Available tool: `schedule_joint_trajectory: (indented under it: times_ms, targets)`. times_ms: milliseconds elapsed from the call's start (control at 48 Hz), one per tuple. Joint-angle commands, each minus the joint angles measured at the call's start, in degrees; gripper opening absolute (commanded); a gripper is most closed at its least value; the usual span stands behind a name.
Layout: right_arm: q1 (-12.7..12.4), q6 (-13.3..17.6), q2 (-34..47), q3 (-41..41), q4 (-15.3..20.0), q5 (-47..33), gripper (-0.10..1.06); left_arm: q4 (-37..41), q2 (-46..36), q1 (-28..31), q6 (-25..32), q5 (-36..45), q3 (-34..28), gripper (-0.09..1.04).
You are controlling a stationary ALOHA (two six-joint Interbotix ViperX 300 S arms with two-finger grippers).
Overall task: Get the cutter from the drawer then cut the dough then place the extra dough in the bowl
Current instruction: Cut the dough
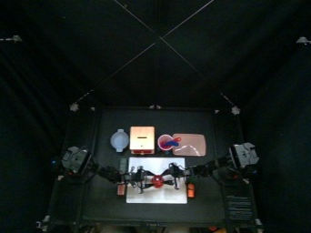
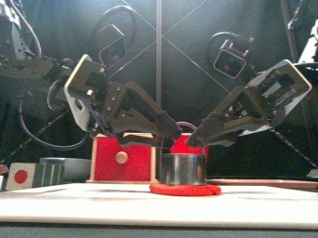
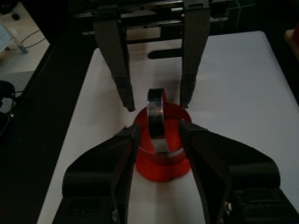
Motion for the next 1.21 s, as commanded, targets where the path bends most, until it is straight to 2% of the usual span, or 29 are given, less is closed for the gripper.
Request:
schedule_joint_trajectory:
  times_ms: [21, 104, 188, 271, 375, 500, 833, 917, 1208]
  targets:
    - [1.2, -0.1, 1.3, -1.1, 2.5, -3.5, 0.79, 0.5, -0.6, 0.5, 0.1, -0.2, -0.3, 0.86]
    - [1.8, -0.3, 2.6, -1.0, 4.2, -5.8, 0.79, 0.5, -0.6, 0.8, 0.1, -0.2, -0.3, 0.86]
    - [2.6, -2.1, 3.1, -0.5, 5.9, -7.2, 0.79, 0.5, -0.6, 1.0, 0.1, -0.3, -0.3, 0.86]
    - [4.2, -6.2, 2.7, -0.4, 9.5, -8.5, 0.79, 0.6, -0.4, 1.2, 0.1, -0.3, -0.4, 0.86]
    - [6.9, -13.8, 2.3, -0.7, 15.9, -9.5, 0.78, 0.5, -0.4, 1.3, 0.1, -0.2, -0.4, 0.86]
    - [9.0, -17.9, 2.4, -0.8, 20.6, -9.5, 0.78, 0.6, -0.4, 1.5, 0.1, -0.2, -0.6, 0.86]
    - [9.2, -18.0, 2.1, -0.4, 25.4, -8.9, 0.78, 2.2, 0.2, 1.5, 0.1, -0.2, -0.9, 0.85]
    - [9.2, -18.9, 2.1, -0.5, 25.4, -8.7, 0.78, 2.2, 0.2, 1.5, 0.1, -0.2, -0.8, 0.85]
    - [9.2, -18.1, 1.5, -1.9, 25.8, -6.6, 0.78, 2.6, -0.1, 1.8, 0.0, -0.3, -1.0, 0.84]
